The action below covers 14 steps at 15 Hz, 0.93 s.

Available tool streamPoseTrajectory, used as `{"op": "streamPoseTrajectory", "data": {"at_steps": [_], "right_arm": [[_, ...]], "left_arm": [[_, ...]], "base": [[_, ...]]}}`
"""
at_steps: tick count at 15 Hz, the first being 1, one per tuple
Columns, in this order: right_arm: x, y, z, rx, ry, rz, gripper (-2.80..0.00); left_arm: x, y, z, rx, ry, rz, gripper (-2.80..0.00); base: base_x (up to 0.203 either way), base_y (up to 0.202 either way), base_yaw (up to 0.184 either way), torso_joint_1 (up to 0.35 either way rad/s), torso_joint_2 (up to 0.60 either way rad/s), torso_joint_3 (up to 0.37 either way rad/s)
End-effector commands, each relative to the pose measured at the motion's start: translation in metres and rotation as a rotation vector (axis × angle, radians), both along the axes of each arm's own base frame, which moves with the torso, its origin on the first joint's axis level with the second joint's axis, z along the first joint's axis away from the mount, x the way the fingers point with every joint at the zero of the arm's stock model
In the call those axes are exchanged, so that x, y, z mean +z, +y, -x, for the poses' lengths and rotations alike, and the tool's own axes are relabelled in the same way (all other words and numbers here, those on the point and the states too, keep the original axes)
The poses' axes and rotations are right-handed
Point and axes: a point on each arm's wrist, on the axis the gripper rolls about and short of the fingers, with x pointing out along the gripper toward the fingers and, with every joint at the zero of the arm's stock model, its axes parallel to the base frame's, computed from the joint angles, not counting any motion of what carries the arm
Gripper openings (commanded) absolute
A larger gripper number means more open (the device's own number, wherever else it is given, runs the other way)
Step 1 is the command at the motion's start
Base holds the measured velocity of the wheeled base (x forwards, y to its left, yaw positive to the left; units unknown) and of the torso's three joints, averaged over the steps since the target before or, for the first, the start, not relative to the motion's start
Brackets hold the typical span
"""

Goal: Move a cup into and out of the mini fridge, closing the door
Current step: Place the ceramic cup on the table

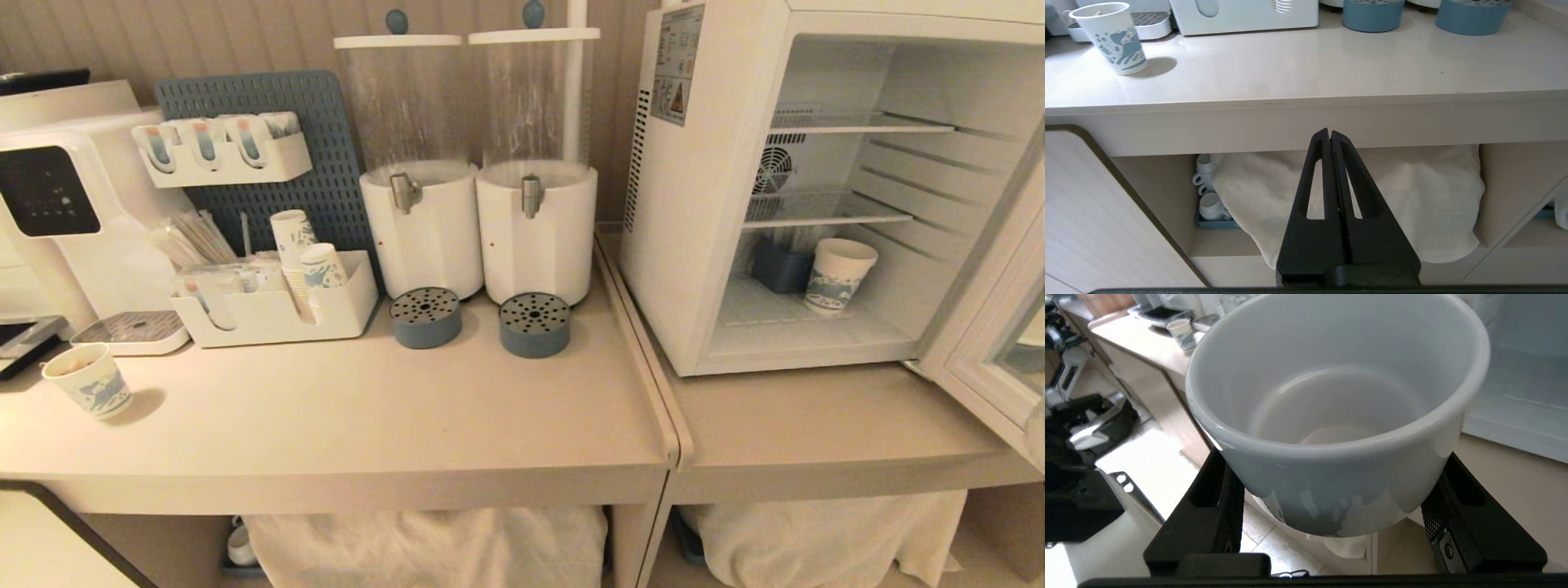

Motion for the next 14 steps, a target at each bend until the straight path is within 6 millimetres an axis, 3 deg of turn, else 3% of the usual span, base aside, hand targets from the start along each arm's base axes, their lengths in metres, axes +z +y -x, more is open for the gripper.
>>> {"op": "streamPoseTrajectory", "data": {"at_steps": [1, 4, 8, 12, 14], "right_arm": [[-0.003, 0.010, 0.026, -0.026, -0.085, 0.031, -2.80], [-0.020, 0.013, 0.062, -0.144, -0.130, 0.033, -2.80], [-0.055, 0.006, 0.089, -0.454, -0.187, -0.004, -2.80], [-0.103, 0.000, 0.093, -0.683, -0.233, -0.014, -2.80], [-0.127, -0.001, 0.083, -0.725, -0.186, 0.024, -2.80]], "left_arm": [[0.000, 0.000, 0.000, 0.000, 0.000, 0.000, -2.80], [0.000, 0.000, 0.000, 0.000, 0.000, 0.000, -2.80], [0.000, 0.000, 0.000, 0.000, 0.000, 0.000, -2.80], [0.000, 0.000, 0.000, 0.000, 0.000, 0.000, -2.80], [0.000, 0.000, 0.000, 0.000, 0.000, 0.000, -2.80]], "base": [[0.000, 0.000, 0.000, 0.000, 0.00, 0.000], [0.000, 0.000, 0.000, 0.000, 0.00, 0.000], [0.000, 0.000, 0.000, 0.000, 0.00, 0.000], [0.000, 0.000, 0.000, 0.000, 0.00, 0.000], [0.000, 0.000, 0.000, 0.000, 0.00, 0.000]]}}
